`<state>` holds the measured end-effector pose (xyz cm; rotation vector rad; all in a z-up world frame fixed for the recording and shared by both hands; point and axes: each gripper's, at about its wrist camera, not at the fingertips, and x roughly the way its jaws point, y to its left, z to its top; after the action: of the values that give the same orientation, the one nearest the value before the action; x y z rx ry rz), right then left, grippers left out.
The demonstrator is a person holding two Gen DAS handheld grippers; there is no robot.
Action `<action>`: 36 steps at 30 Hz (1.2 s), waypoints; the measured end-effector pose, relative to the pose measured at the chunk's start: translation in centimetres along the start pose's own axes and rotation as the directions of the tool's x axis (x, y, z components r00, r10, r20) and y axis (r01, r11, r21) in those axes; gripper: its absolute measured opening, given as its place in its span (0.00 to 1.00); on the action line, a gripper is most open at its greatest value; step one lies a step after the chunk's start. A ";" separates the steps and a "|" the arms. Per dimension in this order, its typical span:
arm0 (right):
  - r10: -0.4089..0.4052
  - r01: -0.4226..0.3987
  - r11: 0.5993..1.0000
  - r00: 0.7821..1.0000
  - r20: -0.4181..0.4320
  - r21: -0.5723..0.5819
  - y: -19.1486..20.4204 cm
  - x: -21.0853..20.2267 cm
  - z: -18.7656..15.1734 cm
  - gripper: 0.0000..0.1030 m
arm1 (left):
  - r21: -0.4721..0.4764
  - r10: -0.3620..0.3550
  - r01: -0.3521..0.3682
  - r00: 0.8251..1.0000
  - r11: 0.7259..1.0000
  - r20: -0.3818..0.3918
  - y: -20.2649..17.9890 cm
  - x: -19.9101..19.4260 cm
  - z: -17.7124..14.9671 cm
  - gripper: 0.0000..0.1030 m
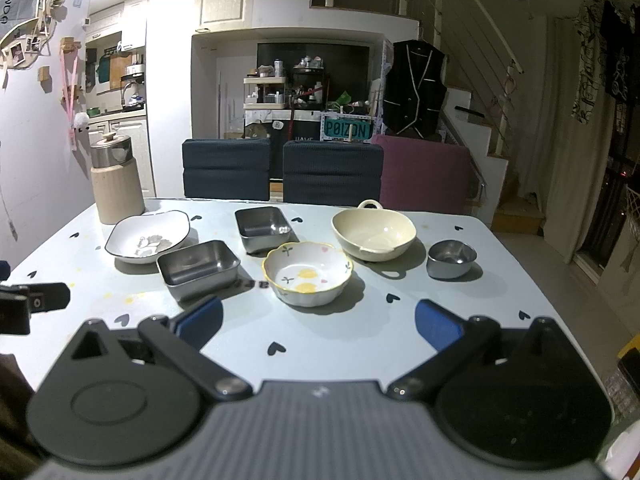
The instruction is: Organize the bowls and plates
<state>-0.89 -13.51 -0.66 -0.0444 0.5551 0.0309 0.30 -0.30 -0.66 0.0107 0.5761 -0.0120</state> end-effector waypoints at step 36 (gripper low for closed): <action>-0.004 0.004 1.000 1.000 -0.005 -0.002 -0.1 0.1 -0.3 1.00 | -0.007 -0.008 0.008 1.000 1.000 -0.001 -0.7 -0.1 0.0 1.00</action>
<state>-0.96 -13.60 -0.91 -0.0472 0.5596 0.0272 0.20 -1.04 -0.63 0.0016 0.5769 -0.0178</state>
